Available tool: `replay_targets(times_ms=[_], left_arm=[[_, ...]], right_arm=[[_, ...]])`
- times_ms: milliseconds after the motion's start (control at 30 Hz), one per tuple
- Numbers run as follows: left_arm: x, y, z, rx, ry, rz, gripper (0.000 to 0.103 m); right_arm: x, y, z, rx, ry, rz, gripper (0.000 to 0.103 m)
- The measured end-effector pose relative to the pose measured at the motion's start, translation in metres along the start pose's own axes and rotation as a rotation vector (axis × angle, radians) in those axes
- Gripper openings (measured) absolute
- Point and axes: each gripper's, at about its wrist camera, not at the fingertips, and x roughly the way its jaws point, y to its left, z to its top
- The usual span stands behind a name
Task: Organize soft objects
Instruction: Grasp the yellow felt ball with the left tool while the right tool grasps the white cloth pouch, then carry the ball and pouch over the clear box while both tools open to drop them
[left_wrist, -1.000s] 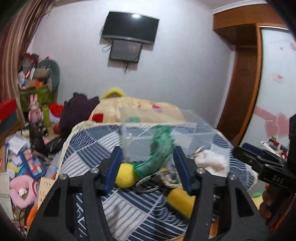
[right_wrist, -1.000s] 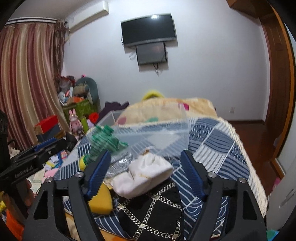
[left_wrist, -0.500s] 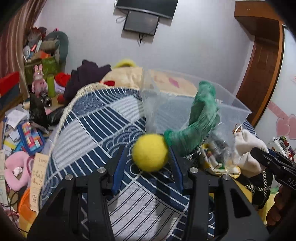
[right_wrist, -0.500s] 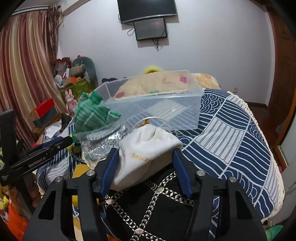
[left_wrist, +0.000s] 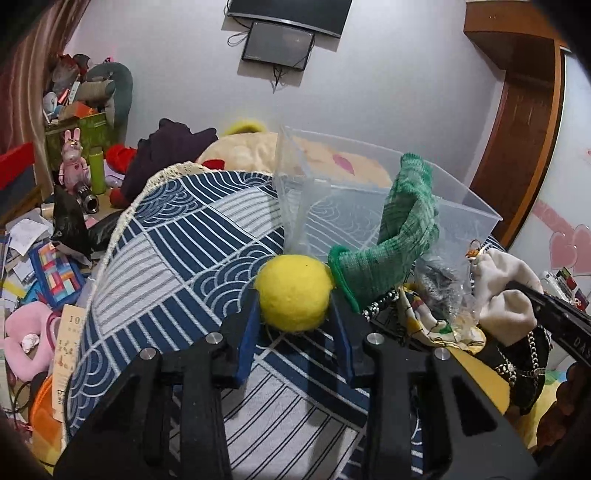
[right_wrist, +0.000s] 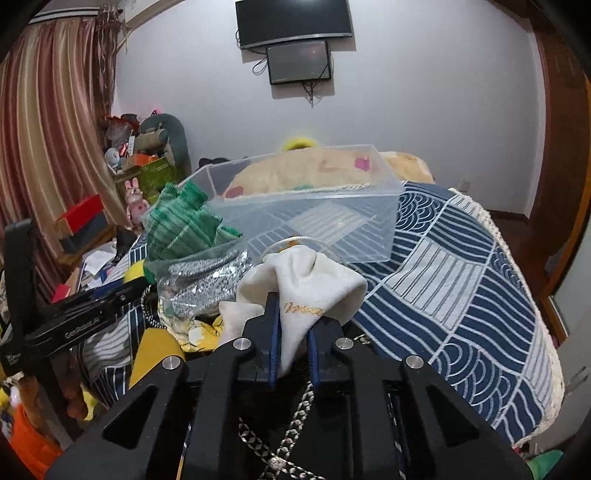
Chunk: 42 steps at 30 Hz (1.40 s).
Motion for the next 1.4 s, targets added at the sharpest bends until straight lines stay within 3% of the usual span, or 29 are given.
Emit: replay_targets(times_ms=[333,567,900,1167,1400], left_arm=[[-0.048,0.004,0.021,-0.005,-0.104,-0.016,0.036],[-0.059,-0.012,0.049,0.046,-0.163,-0.049,0.036],[-0.029,-0.018,0.090,0.063,-0.121,-0.092,0.036],[0.015,-0.025,0.103,0.092,-0.015,-0.097,0.036],[0.047,-0.034,0.112,0.137,0.063,-0.080,0.036]], right_arm=[[-0.025,-0.005,0.018,0.003,-0.074,-0.045,0.011],[-0.047,-0.010,0.048,-0.030,-0.153,-0.085,0.011],[-0.029,-0.008,0.087,-0.058,-0.196,-0.100,0.011],[0.017,-0.004,0.109,-0.093,-0.105,-0.084,0.011],[0.069,-0.002,0.107,-0.140,0.088,-0.064,0.011]])
